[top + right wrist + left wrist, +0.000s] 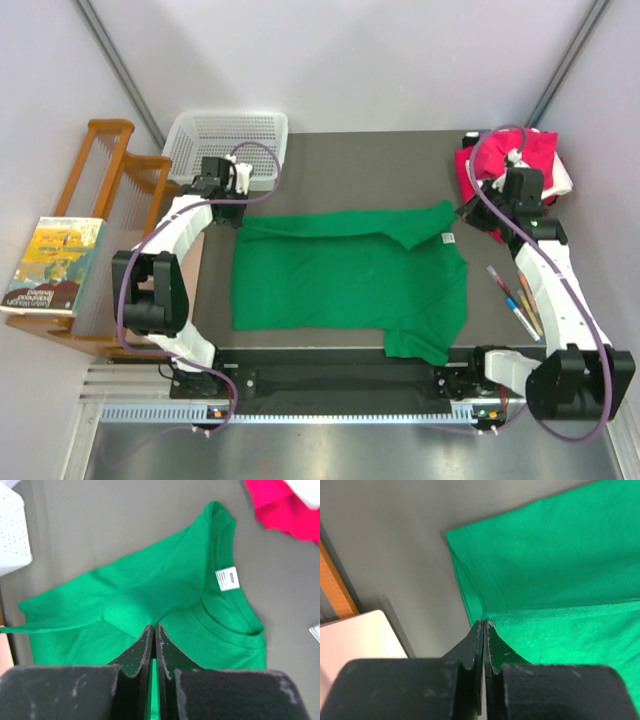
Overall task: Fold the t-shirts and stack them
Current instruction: Fold the tshirt
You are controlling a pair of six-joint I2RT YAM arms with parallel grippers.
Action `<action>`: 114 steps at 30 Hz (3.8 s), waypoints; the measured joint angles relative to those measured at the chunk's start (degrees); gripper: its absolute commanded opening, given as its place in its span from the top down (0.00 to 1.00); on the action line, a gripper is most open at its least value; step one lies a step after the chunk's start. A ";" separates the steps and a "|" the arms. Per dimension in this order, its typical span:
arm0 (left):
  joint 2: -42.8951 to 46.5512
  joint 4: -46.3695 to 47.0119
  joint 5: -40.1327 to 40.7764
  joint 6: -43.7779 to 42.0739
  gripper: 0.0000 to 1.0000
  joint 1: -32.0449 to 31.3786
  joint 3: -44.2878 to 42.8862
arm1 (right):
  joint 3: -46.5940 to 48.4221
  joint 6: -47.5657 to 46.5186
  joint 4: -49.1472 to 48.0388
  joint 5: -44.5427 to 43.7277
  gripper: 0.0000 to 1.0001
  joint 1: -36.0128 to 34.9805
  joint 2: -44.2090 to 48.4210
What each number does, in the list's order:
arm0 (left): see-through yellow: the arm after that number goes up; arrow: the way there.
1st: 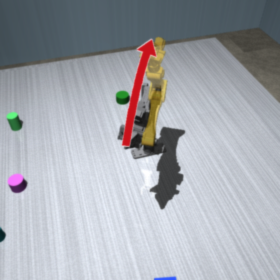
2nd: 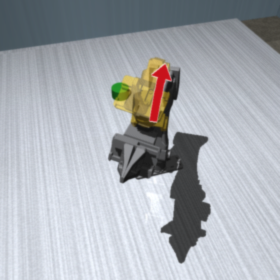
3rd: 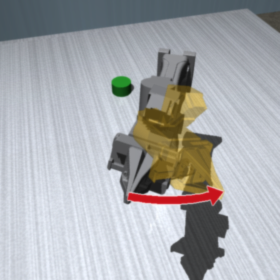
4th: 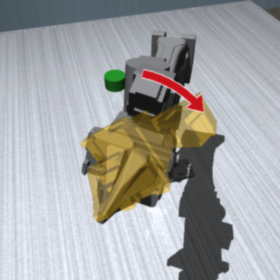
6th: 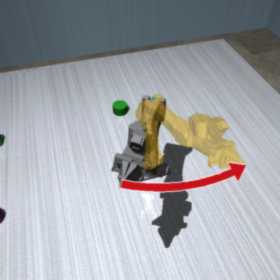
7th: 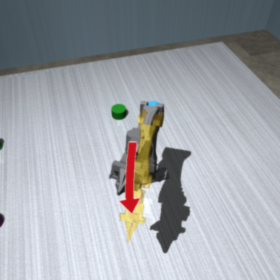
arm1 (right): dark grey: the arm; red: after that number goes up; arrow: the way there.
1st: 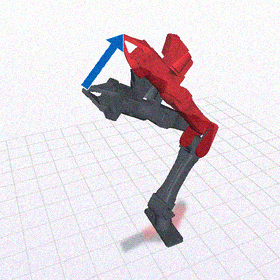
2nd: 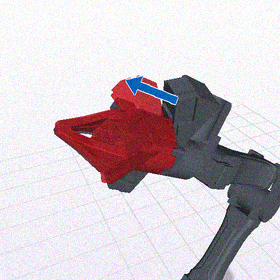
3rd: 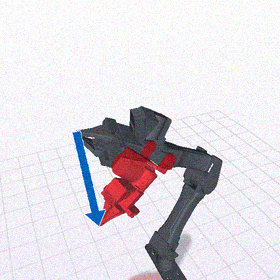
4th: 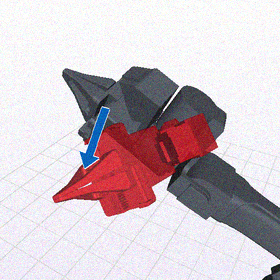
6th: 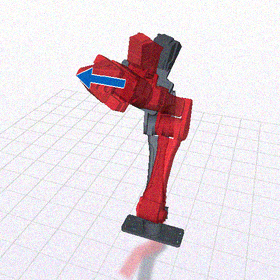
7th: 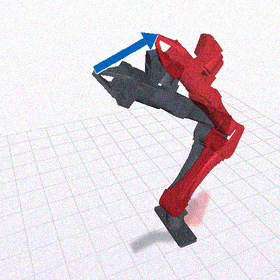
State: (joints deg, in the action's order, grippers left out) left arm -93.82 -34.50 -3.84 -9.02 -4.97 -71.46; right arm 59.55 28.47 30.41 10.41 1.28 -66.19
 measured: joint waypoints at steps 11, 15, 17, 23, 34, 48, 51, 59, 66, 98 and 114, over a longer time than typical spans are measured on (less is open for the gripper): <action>1.11 0.20 -1.05 0.04 1.00 0.00 0.92 | -15.54 -0.37 0.83 -0.20 0.91 0.00 7.28; 1.46 0.13 -1.42 0.07 1.00 0.00 0.98 | -20.15 -0.44 1.46 -0.17 0.71 0.00 7.32; 1.60 0.07 -1.51 0.04 1.00 0.00 0.98 | -21.24 -0.37 1.95 -0.11 0.58 0.00 7.26; 2.86 -0.17 -1.77 0.04 1.00 0.00 0.98 | -21.70 -0.90 2.03 0.81 0.42 0.00 6.19; 4.11 -1.14 -3.61 -0.15 0.44 0.00 1.99 | -6.93 2.38 -1.86 1.33 0.41 0.00 -8.09; 4.37 -3.50 -4.42 0.35 0.24 0.00 2.34 | 7.02 5.86 -9.53 3.65 0.43 0.02 -27.76; 2.23 -3.48 -5.55 1.22 0.31 -0.09 1.29 | 7.69 6.78 -11.28 5.16 0.44 0.00 -32.28; -9.86 -3.41 -7.30 5.51 0.79 -0.72 0.63 | 7.63 8.13 -12.96 7.48 0.44 -0.13 -35.17; -10.60 -4.02 -7.23 6.43 0.85 -0.72 3.69 | 7.63 7.37 -13.05 7.43 0.44 -0.13 -35.17; -4.17 -7.45 -4.98 5.22 0.54 -0.72 8.48 | 2.71 4.09 -11.39 2.49 0.46 -0.13 -29.64; -7.48 -5.90 -2.51 5.38 0.64 -0.70 6.23 | 1.16 4.02 -11.54 2.73 0.47 -0.13 -28.26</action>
State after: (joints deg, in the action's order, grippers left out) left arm -101.30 -40.40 -6.35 -3.64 -5.67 -65.23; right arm 60.71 32.49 18.87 13.15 1.15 -94.45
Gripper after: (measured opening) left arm 0.397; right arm 0.535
